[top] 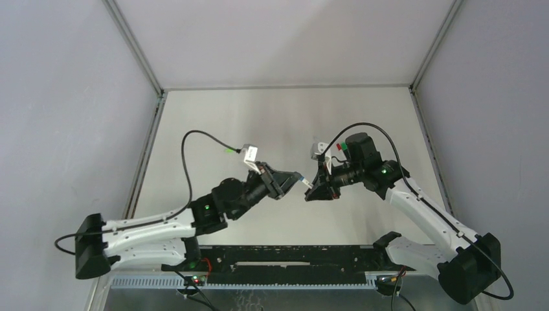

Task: Insert the pens into the pen caps
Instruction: Press the pen cap onto the pen, then place the pen at the center of the board.

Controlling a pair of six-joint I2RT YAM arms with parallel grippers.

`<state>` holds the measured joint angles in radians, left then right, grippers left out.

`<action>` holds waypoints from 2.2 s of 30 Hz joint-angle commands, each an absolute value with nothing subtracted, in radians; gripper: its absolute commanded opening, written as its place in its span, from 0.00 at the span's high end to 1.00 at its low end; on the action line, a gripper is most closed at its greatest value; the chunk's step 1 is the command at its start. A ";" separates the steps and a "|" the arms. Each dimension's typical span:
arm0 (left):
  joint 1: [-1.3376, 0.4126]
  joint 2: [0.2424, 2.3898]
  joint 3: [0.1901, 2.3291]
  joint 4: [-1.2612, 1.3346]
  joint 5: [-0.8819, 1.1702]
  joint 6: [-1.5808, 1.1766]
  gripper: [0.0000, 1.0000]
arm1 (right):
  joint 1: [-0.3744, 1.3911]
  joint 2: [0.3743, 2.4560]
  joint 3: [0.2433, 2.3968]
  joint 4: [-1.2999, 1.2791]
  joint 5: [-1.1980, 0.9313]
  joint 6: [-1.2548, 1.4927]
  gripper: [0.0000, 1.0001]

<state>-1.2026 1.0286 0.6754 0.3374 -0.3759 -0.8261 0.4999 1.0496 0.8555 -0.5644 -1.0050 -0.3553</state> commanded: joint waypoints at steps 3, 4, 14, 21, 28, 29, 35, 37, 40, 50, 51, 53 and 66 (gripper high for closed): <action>-1.194 0.838 0.562 0.262 -0.295 -0.817 0.65 | 0.482 1.055 0.927 -0.359 -0.996 -0.422 1.00; -1.192 0.827 0.565 0.260 -0.299 -0.804 0.58 | 0.482 1.061 0.927 -0.364 -1.001 -0.427 1.00; -1.186 0.622 0.415 0.242 -0.308 -0.579 0.17 | 0.485 1.060 0.905 -0.401 -0.863 -0.574 1.00; -1.183 0.548 0.249 0.392 -0.435 -0.544 0.09 | 0.463 1.135 0.881 -0.380 -0.589 -0.597 0.91; -1.180 0.584 0.197 0.503 -0.467 -0.554 0.09 | 0.395 1.408 0.971 -0.376 -0.214 -0.360 0.94; -1.178 0.592 0.196 0.504 -0.469 -0.553 0.09 | 0.388 1.446 0.987 -0.386 -0.188 -0.335 0.93; -1.176 0.624 0.185 0.531 -0.456 -0.547 0.09 | 0.325 1.613 1.032 -0.417 -0.090 -0.277 0.92; -1.176 0.618 0.172 0.552 -0.454 -0.547 0.09 | 0.286 1.656 1.049 -0.428 -0.095 -0.255 0.90; -1.175 0.606 0.156 0.568 -0.454 -0.548 0.09 | 0.242 1.700 1.061 -0.439 -0.105 -0.244 0.88; -1.173 0.568 0.126 0.591 -0.447 -0.552 0.09 | 0.207 1.787 1.102 -0.468 -0.124 -0.222 0.75; -1.173 0.563 0.127 0.591 -0.446 -0.551 0.09 | 0.202 1.792 1.106 -0.471 -0.130 -0.222 0.73; -1.172 0.557 0.126 0.588 -0.445 -0.549 0.09 | 0.193 1.800 1.114 -0.481 -0.141 -0.222 0.71; -1.169 0.539 0.143 0.557 -0.436 -0.553 0.09 | 0.185 1.717 1.133 -0.529 -0.222 -0.275 0.64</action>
